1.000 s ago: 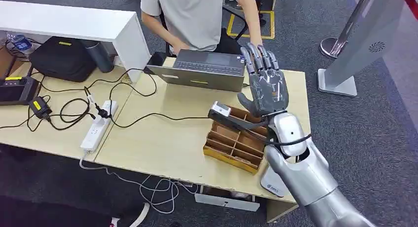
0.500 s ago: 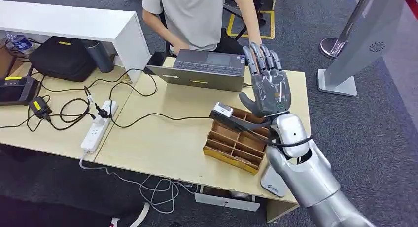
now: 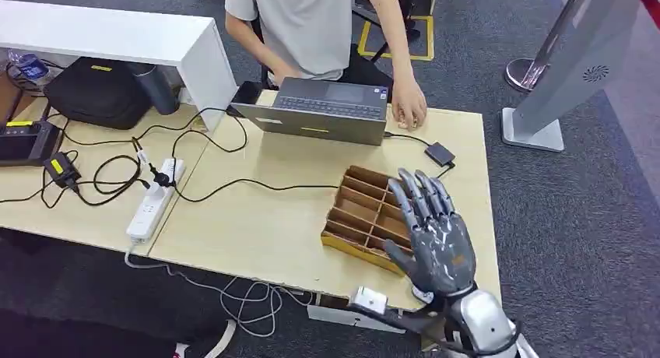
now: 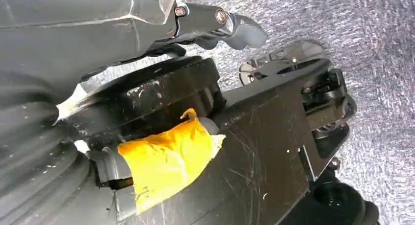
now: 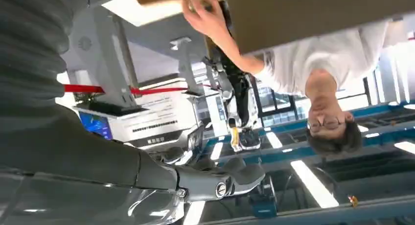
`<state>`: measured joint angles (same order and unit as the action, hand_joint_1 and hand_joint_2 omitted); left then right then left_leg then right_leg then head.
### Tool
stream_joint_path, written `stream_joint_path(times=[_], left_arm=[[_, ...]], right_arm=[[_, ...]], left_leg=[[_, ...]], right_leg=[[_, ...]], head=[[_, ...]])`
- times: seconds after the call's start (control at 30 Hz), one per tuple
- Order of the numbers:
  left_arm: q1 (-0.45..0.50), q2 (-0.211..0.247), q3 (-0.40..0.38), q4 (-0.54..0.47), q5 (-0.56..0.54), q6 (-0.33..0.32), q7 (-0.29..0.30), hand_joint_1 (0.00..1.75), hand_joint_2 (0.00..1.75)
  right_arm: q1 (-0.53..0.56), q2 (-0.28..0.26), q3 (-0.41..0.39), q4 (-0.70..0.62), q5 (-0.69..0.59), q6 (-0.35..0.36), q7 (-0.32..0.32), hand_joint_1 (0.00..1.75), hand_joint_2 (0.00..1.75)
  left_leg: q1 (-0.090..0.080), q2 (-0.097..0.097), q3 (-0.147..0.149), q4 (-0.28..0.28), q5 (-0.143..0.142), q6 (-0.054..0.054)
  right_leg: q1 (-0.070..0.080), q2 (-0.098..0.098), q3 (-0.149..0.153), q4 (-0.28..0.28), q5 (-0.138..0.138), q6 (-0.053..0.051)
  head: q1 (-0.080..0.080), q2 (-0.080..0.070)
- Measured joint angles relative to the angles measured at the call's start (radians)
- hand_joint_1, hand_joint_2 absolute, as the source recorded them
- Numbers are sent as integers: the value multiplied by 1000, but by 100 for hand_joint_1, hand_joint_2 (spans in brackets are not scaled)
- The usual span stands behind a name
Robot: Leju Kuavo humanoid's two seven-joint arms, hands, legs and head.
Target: Pass the card to the sensor for recognition and then transmit it.
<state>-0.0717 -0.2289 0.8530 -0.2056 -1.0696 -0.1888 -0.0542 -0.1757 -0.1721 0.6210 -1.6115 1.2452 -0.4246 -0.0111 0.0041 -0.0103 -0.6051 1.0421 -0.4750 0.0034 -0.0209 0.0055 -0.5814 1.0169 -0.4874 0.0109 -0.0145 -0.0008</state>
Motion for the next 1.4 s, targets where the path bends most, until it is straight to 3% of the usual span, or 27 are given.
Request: stream_joint_path(times=[0.1,0.23,0.87,1.0,1.1,1.4], left_arm=[[3,3,2,0,3,2,-1,0,175],[3,3,5,0,3,2,-1,0,175],[2,4,5,0,-5,2,14,0,175],[-31,4,5,0,-21,10,132,0,175],[-38,4,5,0,-30,5,146,0,175],[-39,4,5,0,-43,0,153,0,175]], right_arm=[[100,-39,1,-62,22,-35,0,0,175],[152,-64,1,-106,21,-40,2,0,175],[200,-93,12,-145,58,-25,9,0,175],[161,-62,55,-62,110,42,51,0,175],[109,-24,87,28,117,79,74,0,175],[26,47,126,182,55,99,100,0,175]], left_leg=[[0,1,0,0,0,0],[0,2,1,0,0,1],[0,2,1,0,0,1],[0,2,2,-1,0,0],[0,5,3,0,1,-1],[0,4,3,0,1,-1]], right_leg=[[0,0,0,0,0,0],[0,1,0,0,0,0],[0,1,1,0,0,0],[0,1,2,1,0,-1],[0,3,2,1,1,-1],[0,3,2,1,1,-2]], head=[[0,0],[0,0],[0,0],[0,0],[0,0],[0,0]])
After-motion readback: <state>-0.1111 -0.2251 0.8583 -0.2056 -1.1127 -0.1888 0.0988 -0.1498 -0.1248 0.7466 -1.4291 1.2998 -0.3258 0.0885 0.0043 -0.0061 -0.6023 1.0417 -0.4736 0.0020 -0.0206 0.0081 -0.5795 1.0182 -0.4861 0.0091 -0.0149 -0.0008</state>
